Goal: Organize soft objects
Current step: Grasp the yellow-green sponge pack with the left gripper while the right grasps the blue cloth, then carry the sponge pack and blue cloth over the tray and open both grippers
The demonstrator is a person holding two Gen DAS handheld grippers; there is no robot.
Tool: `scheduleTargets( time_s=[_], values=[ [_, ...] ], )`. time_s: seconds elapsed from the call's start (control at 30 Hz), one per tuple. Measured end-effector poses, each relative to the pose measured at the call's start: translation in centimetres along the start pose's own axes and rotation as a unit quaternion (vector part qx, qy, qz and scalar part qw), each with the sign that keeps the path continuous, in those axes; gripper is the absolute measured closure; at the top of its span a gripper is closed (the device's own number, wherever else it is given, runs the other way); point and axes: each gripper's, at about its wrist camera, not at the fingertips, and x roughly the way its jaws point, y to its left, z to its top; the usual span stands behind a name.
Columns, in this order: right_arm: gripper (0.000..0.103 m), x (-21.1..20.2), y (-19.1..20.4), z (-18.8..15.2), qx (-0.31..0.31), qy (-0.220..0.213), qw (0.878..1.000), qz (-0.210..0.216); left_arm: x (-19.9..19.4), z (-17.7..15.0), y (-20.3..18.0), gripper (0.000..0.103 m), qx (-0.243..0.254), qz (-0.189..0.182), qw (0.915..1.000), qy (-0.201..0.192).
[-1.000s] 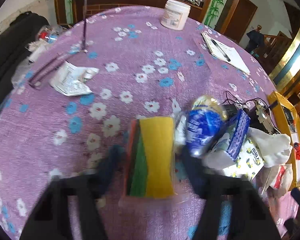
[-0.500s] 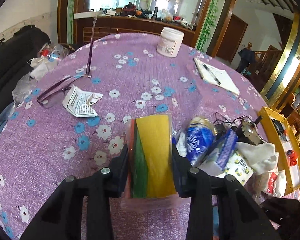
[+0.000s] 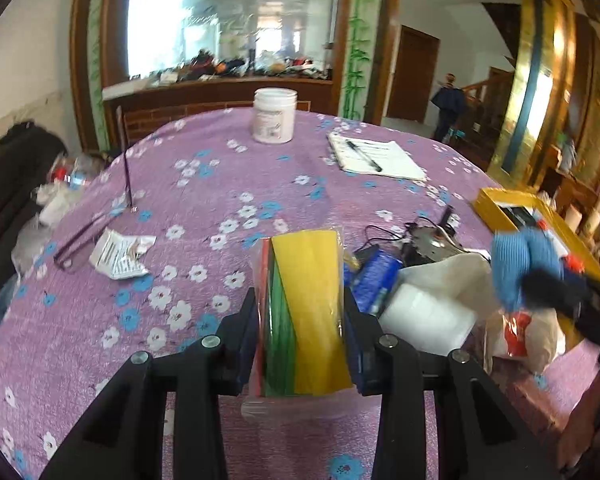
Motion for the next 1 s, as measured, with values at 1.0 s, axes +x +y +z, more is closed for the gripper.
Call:
scheduleTargets(
  time_s=[1.0],
  values=[
    [0.070,-5.0,-7.3,2.8,0.097,-0.026,0.990,-0.100,-4.0,1.6,-7.4,0.067,0.057,-0.070,0.9956,-0.026]
  ],
)
